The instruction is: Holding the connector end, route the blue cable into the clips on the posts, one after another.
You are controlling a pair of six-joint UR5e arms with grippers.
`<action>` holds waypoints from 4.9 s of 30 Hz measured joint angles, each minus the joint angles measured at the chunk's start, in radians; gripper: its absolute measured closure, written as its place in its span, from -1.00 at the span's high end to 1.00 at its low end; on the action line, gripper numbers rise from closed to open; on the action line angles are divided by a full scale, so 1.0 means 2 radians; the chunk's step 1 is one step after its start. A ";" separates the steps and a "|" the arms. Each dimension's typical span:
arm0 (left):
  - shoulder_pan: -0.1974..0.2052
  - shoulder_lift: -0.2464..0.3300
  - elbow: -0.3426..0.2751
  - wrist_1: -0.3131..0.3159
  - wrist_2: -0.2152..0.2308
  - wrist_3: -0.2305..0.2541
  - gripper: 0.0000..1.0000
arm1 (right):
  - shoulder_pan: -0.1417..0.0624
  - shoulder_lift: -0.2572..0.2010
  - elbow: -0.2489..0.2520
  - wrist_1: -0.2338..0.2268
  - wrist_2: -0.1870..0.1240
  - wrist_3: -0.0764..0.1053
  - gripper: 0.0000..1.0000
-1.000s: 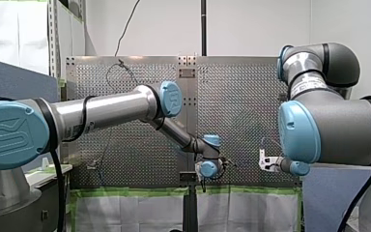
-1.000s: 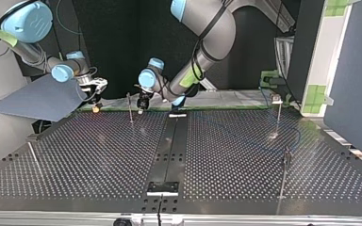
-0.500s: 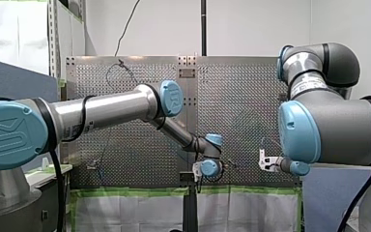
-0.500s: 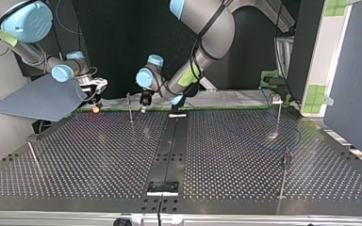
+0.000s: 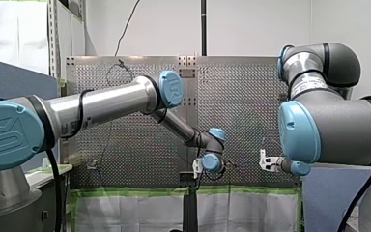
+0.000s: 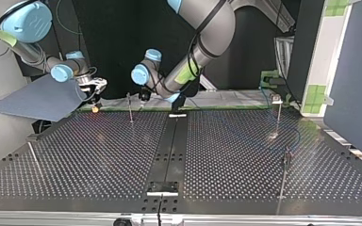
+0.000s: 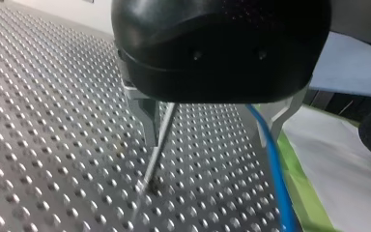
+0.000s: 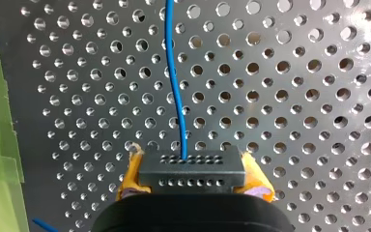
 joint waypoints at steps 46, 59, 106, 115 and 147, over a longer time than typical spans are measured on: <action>-0.048 0.031 -0.058 0.037 -0.017 -0.014 1.00 | -0.004 0.002 0.000 0.002 0.000 0.004 -1.00; -0.054 0.031 -0.058 0.036 -0.017 -0.023 1.00 | -0.004 0.002 0.000 0.002 -0.002 0.005 -1.00; -0.089 0.169 -0.198 0.143 -0.081 -0.105 1.00 | -0.003 0.002 0.000 0.004 -0.003 0.002 -1.00; -0.083 0.214 -0.244 0.188 -0.114 -0.120 1.00 | -0.001 0.002 0.000 0.005 -0.004 0.002 -1.00; -0.074 0.384 -0.414 0.196 -0.142 -0.107 1.00 | -0.005 0.002 0.002 0.033 0.007 -0.024 -1.00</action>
